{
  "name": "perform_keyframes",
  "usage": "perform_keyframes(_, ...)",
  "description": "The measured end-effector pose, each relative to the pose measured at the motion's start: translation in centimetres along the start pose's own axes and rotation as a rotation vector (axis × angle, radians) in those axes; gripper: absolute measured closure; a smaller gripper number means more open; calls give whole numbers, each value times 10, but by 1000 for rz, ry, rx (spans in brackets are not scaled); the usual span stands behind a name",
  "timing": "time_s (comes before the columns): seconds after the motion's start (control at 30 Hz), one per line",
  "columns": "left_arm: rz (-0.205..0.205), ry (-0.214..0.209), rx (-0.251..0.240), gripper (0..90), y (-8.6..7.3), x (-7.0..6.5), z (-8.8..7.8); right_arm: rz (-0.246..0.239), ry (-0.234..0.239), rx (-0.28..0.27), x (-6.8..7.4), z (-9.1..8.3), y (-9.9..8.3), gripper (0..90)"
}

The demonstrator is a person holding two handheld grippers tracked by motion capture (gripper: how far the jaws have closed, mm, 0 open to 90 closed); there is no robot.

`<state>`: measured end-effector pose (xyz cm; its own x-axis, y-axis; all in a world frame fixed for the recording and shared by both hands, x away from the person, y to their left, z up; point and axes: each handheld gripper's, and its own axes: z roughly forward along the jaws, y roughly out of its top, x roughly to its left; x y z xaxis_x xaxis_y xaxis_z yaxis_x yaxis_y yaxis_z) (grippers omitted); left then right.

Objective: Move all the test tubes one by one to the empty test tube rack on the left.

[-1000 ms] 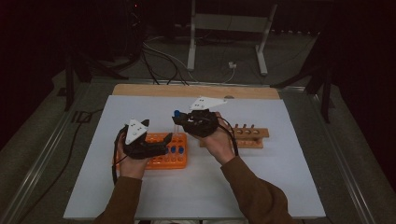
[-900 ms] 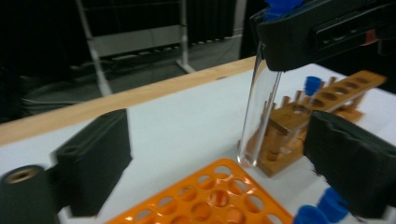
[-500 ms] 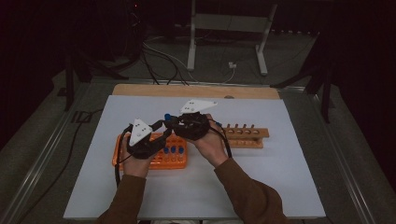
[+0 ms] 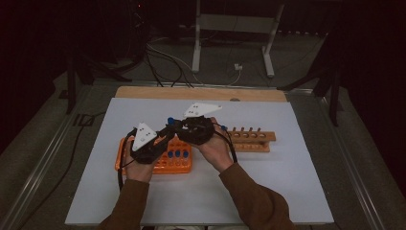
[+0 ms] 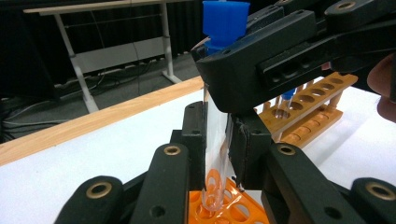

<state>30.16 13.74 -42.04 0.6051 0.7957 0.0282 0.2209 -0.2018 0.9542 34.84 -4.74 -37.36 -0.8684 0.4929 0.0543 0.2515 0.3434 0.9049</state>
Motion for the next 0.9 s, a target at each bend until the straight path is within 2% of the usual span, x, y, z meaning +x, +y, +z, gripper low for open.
perform_keyframes(0.13, -7, 14, 14, 783, -1, 3, 0, -5, -11, -10, 1, -4, 1, 648)
perform_keyframes(0.23, -16, 22, 16, 783, -1, 5, -2, 12, -15, -31, -3, -10, 2, 544)
perform_keyframes(0.33, -29, 24, 14, 783, -2, 8, -4, 42, -21, -43, -9, -16, 2, 401)
perform_keyframes(0.57, -53, 21, 12, 782, -8, 11, -11, 79, -79, -67, -21, -30, -3, 150)
perform_keyframes(0.77, -64, 16, 11, 782, -12, 13, -17, 106, -125, -61, -32, -39, -12, 33)
perform_keyframes(0.9, -72, 10, 13, 782, -15, 13, -21, 119, -144, -60, -38, -44, -20, 17)
